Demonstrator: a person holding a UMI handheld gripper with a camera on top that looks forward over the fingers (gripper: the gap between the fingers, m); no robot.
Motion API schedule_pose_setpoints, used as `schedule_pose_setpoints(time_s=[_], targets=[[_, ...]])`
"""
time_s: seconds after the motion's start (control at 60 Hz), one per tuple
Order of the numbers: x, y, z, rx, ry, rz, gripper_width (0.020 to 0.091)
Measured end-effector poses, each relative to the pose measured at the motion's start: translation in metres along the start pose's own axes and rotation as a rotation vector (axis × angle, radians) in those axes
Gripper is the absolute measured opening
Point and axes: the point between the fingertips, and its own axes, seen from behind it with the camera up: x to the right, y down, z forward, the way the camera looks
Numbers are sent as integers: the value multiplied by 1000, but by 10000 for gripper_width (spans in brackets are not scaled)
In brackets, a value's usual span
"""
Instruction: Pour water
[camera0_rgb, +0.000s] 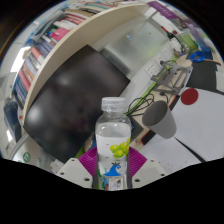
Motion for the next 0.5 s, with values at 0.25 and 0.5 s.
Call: schedule_pose_setpoints(time_s=[0.25,0.5], targets=[[-1,-9,32,-76,-26,442,388],[-3,-18,50,-115,-55,745,387]])
